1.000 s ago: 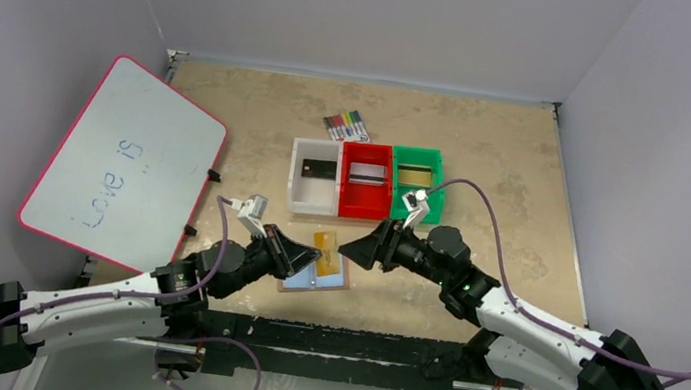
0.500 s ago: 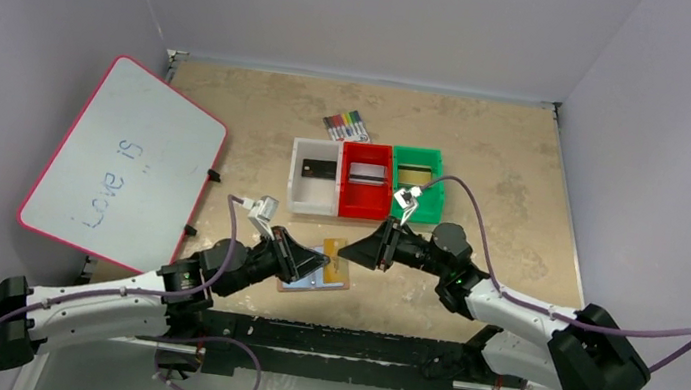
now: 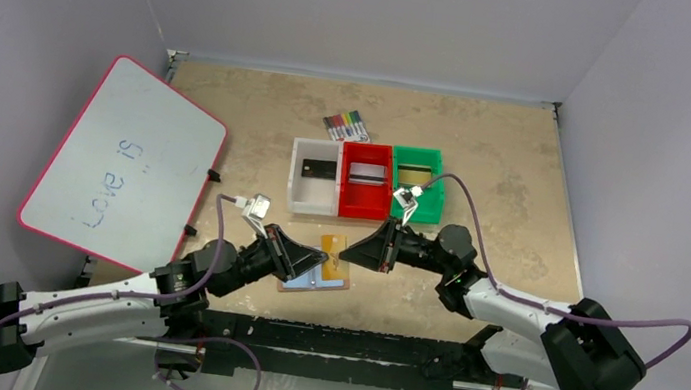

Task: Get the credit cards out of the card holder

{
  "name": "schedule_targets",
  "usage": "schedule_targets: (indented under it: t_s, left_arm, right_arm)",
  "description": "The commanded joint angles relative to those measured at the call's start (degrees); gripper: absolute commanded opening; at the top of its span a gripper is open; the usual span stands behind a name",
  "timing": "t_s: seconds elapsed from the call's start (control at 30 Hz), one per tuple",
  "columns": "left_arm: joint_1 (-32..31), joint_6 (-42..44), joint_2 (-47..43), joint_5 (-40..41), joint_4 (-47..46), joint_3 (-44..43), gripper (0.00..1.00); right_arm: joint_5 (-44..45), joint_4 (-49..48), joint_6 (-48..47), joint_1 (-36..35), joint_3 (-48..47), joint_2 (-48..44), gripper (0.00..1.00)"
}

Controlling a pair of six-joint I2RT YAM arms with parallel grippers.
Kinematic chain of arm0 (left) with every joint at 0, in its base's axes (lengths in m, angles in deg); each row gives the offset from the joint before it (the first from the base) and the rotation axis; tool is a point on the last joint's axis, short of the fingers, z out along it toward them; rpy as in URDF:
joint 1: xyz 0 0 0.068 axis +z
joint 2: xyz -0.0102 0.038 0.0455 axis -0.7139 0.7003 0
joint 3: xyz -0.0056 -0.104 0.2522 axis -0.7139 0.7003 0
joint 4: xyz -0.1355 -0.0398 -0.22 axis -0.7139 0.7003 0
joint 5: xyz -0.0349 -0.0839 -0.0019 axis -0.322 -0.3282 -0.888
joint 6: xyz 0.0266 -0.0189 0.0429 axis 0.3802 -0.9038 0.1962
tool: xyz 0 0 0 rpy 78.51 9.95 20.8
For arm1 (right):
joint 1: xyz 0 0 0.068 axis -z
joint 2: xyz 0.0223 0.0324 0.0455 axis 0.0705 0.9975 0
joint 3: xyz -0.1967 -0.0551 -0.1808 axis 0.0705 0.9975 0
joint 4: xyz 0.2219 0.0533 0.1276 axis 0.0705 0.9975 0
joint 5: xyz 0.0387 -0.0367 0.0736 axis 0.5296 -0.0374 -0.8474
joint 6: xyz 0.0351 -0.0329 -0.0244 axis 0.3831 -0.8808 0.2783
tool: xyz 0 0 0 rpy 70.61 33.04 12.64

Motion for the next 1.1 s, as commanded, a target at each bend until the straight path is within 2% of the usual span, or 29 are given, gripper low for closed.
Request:
schedule_targets:
  t_s: [0.0,0.23,0.37,0.5,0.6,0.73,0.93,1.07]
  left_arm:
    - [0.1,1.03,-0.63,0.96,-1.87,0.1,0.0]
    - [0.15,0.52,-0.94,1.36,-1.06,0.18,0.0]
    - [0.14,0.15,-0.98,1.93,-0.16,-0.14,0.12]
    - [0.1,-0.04,-1.33,3.68,1.95,-0.72,0.19]
    - [0.09,0.01,-1.82,5.33,5.27,-1.58,0.32]
    - [0.1,0.0,-2.62,7.73,8.52,-2.61,0.46]
    - [0.1,-0.26,-3.95,11.13,12.07,-3.26,0.5]
    - [0.09,0.28,-4.53,11.8,13.44,-3.42,0.54]
  right_arm:
    - [-2.93,-5.53,0.75,0.03,0.01,-0.29,0.16]
    - [-3.8,-5.49,0.49,0.21,-0.09,-0.99,0.05]
    - [-3.1,-2.58,-1.24,0.25,-0.67,-2.22,0.0]
    - [-0.9,2.4,-3.3,0.25,-1.12,-4.1,0.0]
    - [1.29,6.82,-5.16,0.23,-2.02,-5.71,0.0]
    - [5.76,15.76,-8.91,0.25,-4.2,-8.03,0.0]
    - [15.88,30.42,-16.37,0.25,-8.38,-12.4,0.0]
    - [26.83,40.3,-23.05,0.24,-11.54,-16.11,0.0]
